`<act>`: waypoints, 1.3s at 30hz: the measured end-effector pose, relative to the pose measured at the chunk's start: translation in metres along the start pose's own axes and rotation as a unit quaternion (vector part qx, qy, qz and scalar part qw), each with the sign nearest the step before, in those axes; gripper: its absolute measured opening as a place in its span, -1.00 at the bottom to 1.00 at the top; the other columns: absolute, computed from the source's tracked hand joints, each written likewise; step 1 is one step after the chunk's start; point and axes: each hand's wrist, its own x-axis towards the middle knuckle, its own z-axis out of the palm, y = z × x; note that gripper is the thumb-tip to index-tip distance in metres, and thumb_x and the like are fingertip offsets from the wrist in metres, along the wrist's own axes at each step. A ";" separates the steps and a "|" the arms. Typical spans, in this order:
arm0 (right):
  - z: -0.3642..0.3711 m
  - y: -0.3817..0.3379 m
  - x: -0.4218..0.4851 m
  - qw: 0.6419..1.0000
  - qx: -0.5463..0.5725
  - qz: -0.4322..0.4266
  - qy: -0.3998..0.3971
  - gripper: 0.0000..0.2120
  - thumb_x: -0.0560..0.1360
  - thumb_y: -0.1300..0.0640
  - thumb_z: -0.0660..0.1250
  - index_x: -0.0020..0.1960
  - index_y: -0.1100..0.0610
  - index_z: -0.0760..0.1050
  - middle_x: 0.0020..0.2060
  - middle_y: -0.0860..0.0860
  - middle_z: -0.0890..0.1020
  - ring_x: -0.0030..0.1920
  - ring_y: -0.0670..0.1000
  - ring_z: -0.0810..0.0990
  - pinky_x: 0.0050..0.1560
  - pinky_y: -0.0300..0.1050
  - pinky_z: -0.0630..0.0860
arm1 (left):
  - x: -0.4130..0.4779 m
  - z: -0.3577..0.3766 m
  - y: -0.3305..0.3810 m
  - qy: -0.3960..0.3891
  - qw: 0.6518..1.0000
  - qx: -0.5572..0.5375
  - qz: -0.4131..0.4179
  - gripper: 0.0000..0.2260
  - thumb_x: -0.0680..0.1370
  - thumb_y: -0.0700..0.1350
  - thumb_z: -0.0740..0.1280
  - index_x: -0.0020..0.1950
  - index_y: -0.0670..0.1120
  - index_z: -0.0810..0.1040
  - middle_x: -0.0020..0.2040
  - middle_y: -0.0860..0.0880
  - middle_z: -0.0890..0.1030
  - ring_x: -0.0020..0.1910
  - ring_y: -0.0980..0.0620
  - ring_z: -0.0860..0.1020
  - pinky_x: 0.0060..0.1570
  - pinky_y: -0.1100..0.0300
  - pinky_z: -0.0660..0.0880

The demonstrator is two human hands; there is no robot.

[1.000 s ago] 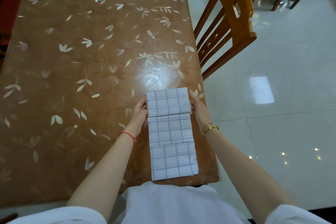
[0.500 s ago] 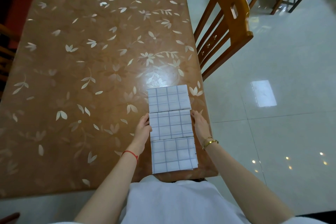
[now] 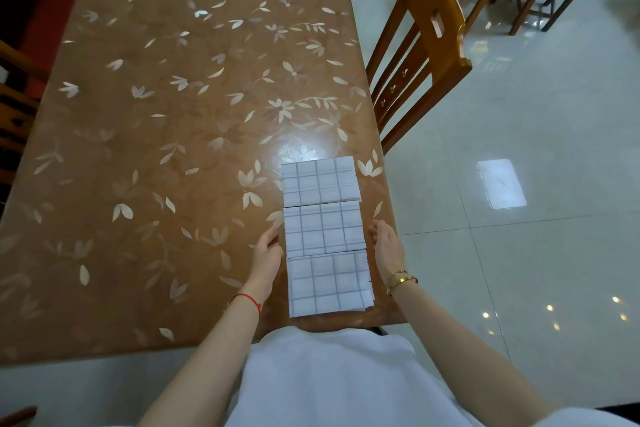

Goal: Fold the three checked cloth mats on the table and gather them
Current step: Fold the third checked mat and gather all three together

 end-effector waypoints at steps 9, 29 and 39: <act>-0.001 0.031 -0.024 1.000 0.000 0.025 -0.001 -0.55 0.65 -0.11 0.01 0.29 0.12 0.50 0.23 0.04 0.59 0.26 0.07 0.51 0.37 0.14 0.38 | -0.034 0.010 -0.025 -0.019 0.999 -0.043 -0.015 -0.51 0.59 -0.36 0.18 0.51 -0.10 0.32 0.43 -0.06 0.44 0.38 -0.05 0.42 0.37 -0.07 0.41; -0.015 0.026 -0.010 1.000 0.022 0.005 -0.019 -0.46 0.63 -0.19 -0.06 0.42 0.06 0.41 0.35 0.01 0.49 0.38 0.05 0.41 0.46 0.11 0.28 | -0.028 0.001 -0.024 -0.012 1.000 -0.005 0.011 -0.49 0.62 -0.34 0.12 0.56 -0.06 0.24 0.53 -0.05 0.30 0.51 -0.06 0.26 0.44 -0.01 0.29; -0.001 -0.044 0.044 0.988 0.077 -0.053 -0.119 -0.28 0.56 -0.37 -0.26 0.56 -0.02 0.17 0.54 -0.07 0.22 0.54 -0.05 0.13 0.56 -0.03 -0.02 | 0.024 0.011 0.040 -0.023 0.997 -0.041 0.066 -0.55 0.68 -0.16 0.04 0.59 -0.02 0.15 0.58 -0.01 0.20 0.55 0.00 0.16 0.44 0.11 0.16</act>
